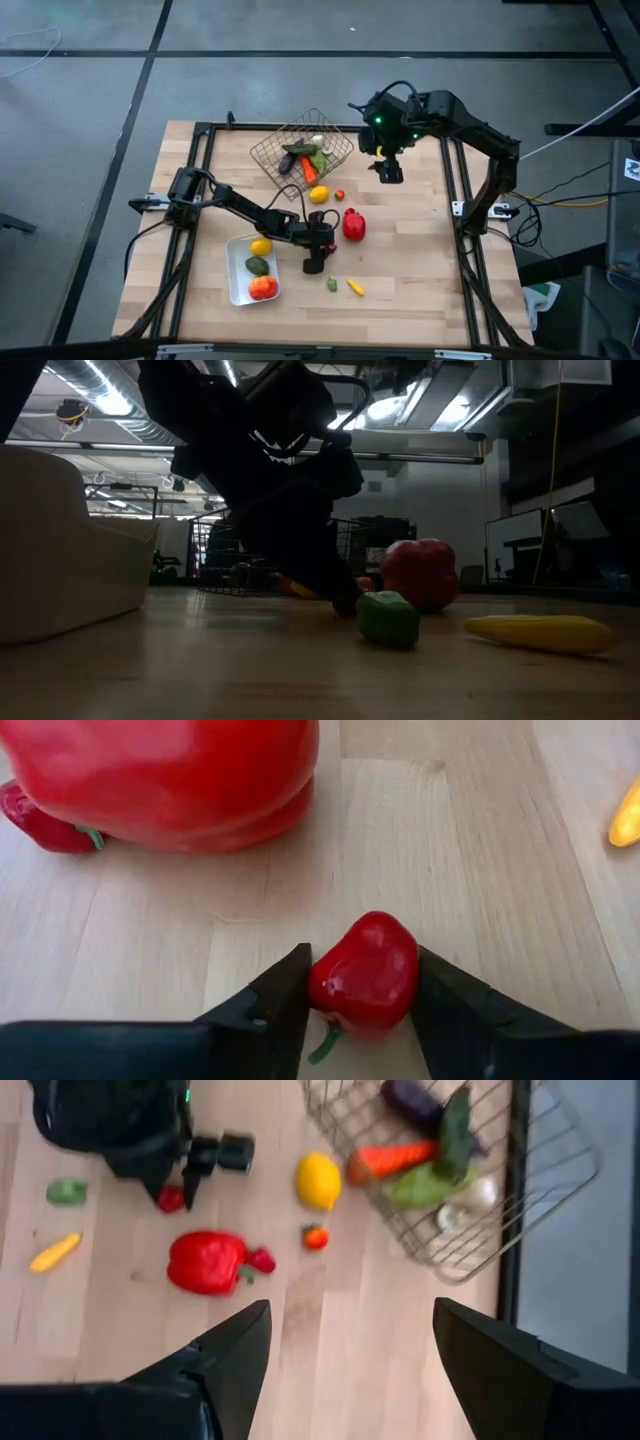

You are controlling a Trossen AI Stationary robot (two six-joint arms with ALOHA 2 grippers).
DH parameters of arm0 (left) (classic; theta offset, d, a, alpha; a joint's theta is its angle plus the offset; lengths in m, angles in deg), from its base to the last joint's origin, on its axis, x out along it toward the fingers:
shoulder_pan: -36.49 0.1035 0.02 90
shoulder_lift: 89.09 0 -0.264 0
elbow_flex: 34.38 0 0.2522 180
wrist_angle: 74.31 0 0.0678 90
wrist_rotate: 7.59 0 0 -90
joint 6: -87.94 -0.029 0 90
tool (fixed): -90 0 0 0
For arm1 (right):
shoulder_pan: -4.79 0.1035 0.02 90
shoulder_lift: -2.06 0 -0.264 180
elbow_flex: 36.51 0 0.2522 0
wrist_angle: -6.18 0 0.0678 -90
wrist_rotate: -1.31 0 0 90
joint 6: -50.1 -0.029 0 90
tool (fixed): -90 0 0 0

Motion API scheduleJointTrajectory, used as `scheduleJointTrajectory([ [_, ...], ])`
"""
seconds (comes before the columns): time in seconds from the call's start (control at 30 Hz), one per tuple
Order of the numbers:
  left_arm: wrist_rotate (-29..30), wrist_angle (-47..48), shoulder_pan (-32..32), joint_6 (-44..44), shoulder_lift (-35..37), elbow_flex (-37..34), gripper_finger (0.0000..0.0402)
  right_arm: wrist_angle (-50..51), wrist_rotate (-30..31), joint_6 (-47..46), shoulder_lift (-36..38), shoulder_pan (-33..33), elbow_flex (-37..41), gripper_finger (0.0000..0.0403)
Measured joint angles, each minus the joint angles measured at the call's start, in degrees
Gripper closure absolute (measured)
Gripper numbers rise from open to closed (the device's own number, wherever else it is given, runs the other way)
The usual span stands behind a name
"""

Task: Sort produce into baskets
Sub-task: Put the bottom small red bell pepper into the gold wire basket

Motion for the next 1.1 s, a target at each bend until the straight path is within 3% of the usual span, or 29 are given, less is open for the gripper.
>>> scheduleJointTrajectory([
  [0.23,-0.17,0.86,0.01,0.35,1.14,0.00,0.0276,-1.65,-0.02,-1.49,5.17,0.00,13.39,0.0127],
  [0.57,-0.26,2.74,2.64,0.03,9.79,0.00,0.0264,-18.18,-0.01,-1.47,13.85,-0.99,35.97,0.0127],
  [0.77,0.19,8.06,7.05,-2.30,18.27,0.00,0.0263,-23.19,-0.01,-1.46,14.24,-3.90,44.47,0.0127],
  [1.1,0.37,12.51,18.88,-5.71,30.28,0.00,0.0263,-42.46,0.00,-1.27,14.11,-5.27,58.63,0.0127],
])
